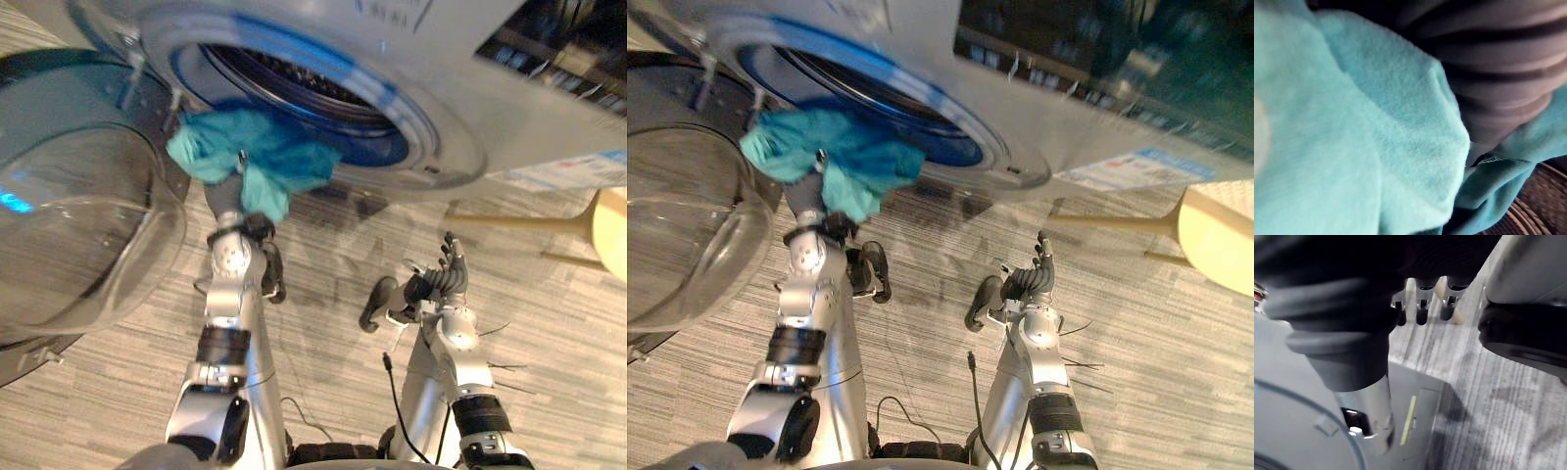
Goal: Pick up the laundry basket with both hands and put the clothes into the washing machine.
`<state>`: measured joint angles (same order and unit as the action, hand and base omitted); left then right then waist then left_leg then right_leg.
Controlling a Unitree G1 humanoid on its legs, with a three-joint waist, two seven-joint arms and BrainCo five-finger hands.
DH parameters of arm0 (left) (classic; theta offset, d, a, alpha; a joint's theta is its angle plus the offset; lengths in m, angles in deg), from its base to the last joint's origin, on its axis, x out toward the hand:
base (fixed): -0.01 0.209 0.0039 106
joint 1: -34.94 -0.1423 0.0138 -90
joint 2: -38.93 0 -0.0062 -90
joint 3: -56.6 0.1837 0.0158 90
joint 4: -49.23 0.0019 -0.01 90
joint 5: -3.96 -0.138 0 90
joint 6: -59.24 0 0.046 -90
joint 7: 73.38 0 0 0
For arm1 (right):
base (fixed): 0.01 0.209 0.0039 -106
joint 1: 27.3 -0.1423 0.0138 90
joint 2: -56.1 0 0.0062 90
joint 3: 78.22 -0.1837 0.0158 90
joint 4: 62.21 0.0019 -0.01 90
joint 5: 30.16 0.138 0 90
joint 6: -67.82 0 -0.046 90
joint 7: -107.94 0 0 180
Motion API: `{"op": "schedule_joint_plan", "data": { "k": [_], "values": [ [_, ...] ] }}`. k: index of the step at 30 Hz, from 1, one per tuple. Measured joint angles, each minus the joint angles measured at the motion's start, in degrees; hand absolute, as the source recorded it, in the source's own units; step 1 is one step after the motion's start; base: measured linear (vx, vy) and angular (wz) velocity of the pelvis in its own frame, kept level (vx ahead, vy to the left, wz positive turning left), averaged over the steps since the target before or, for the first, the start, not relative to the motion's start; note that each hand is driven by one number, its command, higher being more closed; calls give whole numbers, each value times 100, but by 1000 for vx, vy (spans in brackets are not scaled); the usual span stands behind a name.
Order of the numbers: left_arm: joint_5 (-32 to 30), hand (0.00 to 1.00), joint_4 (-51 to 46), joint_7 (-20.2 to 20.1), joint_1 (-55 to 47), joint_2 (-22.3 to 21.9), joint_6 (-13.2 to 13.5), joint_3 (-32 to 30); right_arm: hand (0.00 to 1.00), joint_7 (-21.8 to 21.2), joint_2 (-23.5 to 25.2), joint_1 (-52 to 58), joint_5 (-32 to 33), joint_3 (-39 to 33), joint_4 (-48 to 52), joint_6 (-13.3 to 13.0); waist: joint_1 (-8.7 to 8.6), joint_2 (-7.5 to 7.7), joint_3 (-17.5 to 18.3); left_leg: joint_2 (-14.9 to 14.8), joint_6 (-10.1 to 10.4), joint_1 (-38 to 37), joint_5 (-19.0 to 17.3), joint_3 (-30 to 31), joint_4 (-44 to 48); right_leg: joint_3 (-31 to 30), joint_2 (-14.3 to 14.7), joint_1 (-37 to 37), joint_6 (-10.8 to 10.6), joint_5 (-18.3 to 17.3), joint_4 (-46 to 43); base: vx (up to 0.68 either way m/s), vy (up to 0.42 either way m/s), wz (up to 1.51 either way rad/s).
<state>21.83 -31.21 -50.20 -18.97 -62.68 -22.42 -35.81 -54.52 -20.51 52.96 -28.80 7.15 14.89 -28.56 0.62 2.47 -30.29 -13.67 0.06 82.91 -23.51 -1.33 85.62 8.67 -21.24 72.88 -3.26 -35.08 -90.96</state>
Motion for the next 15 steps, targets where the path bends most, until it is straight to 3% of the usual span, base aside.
{"op": "schedule_joint_plan", "data": {
  "k": [10, 14, 15],
  "values": [
    [179, 100, -77, 863, 2022, 710, 118, 187, 0, -149, 153, 7, -42, -67, 445, -250, -244, 66, -7, -50, -32, 407, 120, -7, 53, -44, 47, 458, 72, 41, -92, -19, -47, -3],
    [47, 100, 465, 943, 2642, 1146, 54, 474, 0, -179, 204, 0, -34, -222, 470, -280, -281, 67, -7, -62, -29, 455, 124, 38, 46, -32, 107, 480, 73, 42, -67, 37, -38, -1],
    [-87, 0, 572, 933, 2716, 1217, -5, 487, 0, -199, 203, 0, -28, -240, 469, -287, -284, 67, -7, -69, -28, 455, 125, 38, 45, -31, 112, 482, 74, 43, -63, 13, -32, -5]
  ]
}}
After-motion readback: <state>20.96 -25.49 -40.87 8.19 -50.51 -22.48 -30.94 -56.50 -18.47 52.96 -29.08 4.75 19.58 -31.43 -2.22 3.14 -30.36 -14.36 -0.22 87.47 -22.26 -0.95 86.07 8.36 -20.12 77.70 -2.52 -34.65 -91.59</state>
